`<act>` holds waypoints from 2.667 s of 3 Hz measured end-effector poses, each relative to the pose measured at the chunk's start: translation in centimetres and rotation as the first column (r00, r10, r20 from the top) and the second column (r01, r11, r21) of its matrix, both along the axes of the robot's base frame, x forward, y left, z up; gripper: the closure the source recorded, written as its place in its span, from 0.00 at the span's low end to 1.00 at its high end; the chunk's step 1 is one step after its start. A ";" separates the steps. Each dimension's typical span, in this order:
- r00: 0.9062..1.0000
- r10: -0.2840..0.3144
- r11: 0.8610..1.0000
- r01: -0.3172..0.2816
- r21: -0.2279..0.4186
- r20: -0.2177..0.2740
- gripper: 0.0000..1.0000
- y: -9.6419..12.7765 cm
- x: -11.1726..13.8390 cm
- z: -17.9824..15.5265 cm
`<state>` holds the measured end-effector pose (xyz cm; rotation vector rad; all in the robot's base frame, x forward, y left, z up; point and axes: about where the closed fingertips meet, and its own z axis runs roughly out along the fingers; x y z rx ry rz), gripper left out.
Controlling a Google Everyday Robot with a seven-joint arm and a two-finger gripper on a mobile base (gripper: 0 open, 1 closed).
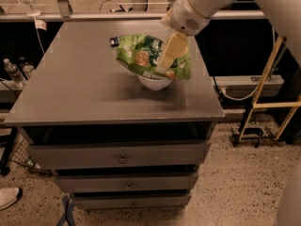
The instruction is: Pick green rice chip bag from white bowl and place on counter
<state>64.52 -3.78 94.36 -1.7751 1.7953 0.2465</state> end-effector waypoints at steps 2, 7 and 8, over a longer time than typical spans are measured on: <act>0.998 -0.001 1.000 0.000 -0.025 -0.057 0.38 2.6 2.3 -1.8; 0.999 -0.030 0.994 0.026 0.110 0.033 1.00 2.4 3.9 5.4; 0.999 -0.030 0.994 0.025 0.110 0.039 1.00 2.5 4.2 5.3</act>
Offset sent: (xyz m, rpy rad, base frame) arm 0.0297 0.0282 -0.0200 -0.0331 0.0778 -0.0137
